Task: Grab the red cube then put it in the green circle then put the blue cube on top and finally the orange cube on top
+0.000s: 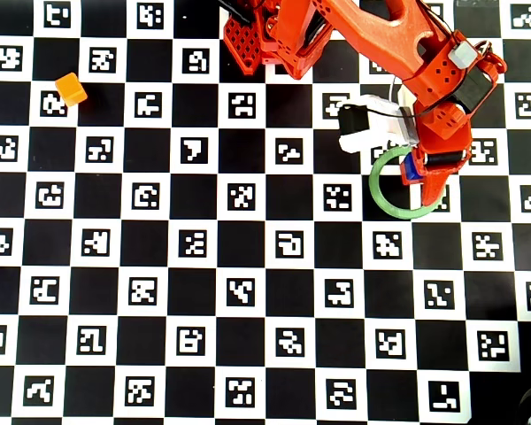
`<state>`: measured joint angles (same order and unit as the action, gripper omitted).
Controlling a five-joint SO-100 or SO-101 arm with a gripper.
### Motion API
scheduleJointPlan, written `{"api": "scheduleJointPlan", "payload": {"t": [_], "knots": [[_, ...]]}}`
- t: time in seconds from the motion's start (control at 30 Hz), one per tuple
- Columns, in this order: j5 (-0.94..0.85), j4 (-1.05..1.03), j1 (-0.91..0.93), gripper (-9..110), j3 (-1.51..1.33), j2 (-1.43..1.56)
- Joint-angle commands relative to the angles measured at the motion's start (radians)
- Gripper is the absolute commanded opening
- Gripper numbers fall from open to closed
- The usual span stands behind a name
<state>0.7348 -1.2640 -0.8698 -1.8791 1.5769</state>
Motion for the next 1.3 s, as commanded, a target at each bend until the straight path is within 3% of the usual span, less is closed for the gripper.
{"api": "scheduleJointPlan", "payload": {"t": [0.0,0.3,0.6,0.83,1.27], "knots": [[0.005,-0.063,-0.028,45,0.110,0.115],[-0.112,-0.275,0.009,45,0.390,0.143],[-0.296,-0.359,0.238,41,0.494,0.229],[-0.595,-0.472,0.517,39,0.572,0.204],[-1.197,-0.526,1.226,39,0.614,0.120]]}}
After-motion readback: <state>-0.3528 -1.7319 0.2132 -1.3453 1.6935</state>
